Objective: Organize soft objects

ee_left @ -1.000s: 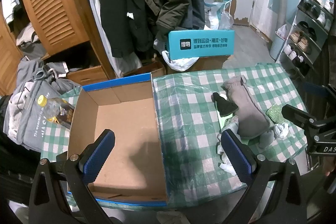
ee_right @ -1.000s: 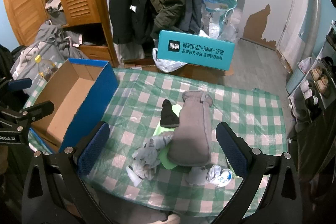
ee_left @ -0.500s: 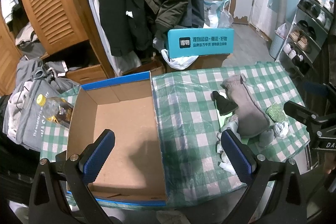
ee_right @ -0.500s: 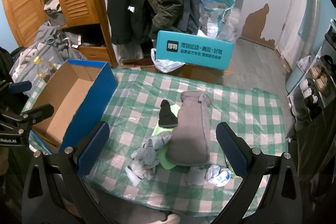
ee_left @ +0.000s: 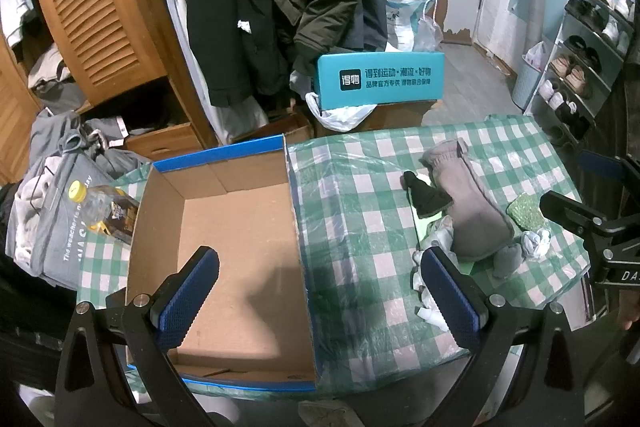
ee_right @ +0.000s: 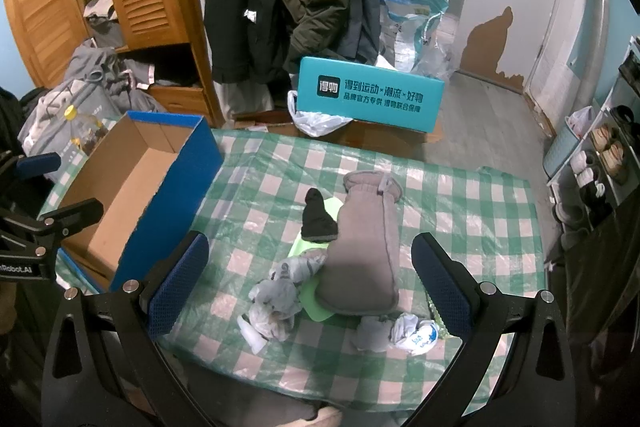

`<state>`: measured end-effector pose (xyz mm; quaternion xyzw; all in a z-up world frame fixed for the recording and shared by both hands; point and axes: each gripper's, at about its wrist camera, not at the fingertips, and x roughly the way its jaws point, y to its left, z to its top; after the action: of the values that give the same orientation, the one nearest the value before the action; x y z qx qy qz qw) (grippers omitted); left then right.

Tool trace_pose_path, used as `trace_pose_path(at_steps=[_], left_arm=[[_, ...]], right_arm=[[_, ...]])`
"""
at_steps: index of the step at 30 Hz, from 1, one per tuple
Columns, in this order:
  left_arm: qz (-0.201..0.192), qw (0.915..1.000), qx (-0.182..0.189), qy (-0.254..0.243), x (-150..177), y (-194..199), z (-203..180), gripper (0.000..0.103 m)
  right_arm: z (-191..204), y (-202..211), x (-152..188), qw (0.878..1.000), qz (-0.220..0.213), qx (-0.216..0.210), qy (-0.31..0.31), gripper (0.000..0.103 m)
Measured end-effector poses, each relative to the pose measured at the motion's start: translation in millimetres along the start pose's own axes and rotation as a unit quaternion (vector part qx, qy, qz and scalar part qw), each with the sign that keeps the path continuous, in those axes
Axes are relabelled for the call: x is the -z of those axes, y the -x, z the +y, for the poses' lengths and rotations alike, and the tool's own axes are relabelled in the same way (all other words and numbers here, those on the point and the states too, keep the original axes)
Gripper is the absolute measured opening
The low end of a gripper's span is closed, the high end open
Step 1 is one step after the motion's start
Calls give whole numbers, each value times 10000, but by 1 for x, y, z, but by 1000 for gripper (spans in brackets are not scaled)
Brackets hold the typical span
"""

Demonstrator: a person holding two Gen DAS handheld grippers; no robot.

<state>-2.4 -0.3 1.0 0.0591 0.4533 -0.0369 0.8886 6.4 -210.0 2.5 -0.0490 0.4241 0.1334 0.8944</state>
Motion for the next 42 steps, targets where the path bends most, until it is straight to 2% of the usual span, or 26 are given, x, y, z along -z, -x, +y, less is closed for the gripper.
trace_pose_path(at_steps=[30, 37, 42], left_arm=[[52, 10000, 36, 5, 5, 3, -4, 102], [126, 9999, 59, -36, 15, 1, -17, 102], [278, 9996, 65, -62, 7, -10, -19, 102]], right_arm=[[-4, -3, 3, 10000, 19, 21, -6, 101], [-22, -1, 10, 9999, 48, 85, -58, 101], [-29, 0, 10, 9997, 108, 163, -125, 101]])
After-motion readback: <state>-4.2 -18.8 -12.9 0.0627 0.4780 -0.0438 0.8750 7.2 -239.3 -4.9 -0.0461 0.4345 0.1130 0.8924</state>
